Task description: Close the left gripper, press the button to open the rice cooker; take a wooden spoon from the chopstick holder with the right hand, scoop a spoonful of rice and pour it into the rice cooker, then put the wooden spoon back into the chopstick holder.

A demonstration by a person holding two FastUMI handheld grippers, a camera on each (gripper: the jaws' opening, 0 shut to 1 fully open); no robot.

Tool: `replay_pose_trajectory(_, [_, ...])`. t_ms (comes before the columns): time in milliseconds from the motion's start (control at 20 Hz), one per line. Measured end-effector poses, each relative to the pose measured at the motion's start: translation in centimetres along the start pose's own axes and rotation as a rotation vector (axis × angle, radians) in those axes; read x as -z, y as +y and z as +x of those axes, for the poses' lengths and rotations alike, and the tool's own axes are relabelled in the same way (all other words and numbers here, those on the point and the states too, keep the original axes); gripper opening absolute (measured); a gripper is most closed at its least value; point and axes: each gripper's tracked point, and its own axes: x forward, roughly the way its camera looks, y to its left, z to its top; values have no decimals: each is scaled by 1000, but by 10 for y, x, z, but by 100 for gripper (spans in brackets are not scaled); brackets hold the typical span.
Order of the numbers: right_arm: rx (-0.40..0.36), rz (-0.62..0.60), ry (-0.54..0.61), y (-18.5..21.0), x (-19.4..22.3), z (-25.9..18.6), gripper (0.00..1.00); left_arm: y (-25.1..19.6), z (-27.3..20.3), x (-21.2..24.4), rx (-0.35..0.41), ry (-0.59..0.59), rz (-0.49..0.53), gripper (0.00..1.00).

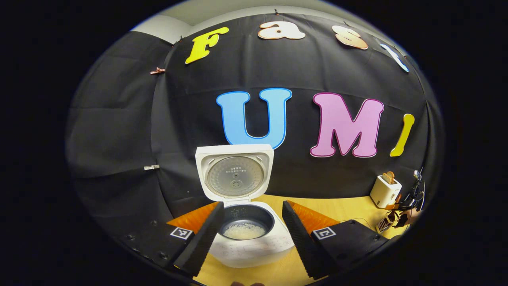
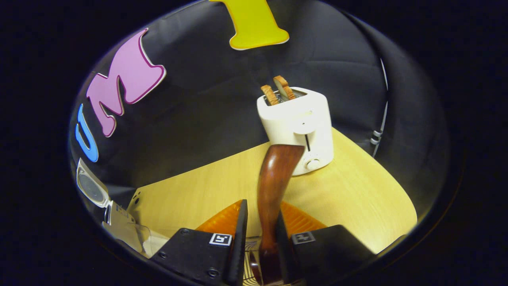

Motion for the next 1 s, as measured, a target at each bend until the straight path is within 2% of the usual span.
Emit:
replay_pose_trajectory(250, [-4, -9, -23, 3, -7, -6, 16, 2, 1, -2, 10, -9, -7, 94])
replay_pose_trajectory(400, [-39, 6, -81, 15, -27, -23, 16, 6, 2, -3, 13, -18, -25, 94])
replay_pose_trajectory(750, [-34, -8, -219, 31, -80, -66, 16, 21, 5, -8, 35, -51, -49, 94])
replay_pose_trajectory(850, [-43, -10, -250, 44, -94, -81, 16, 24, 5, -10, 47, -65, -49, 94])
replay_pose_trajectory(1000, [-112, -30, -290, 83, -108, -107, 16, 27, 6, -9, 70, -75, -51, 94])
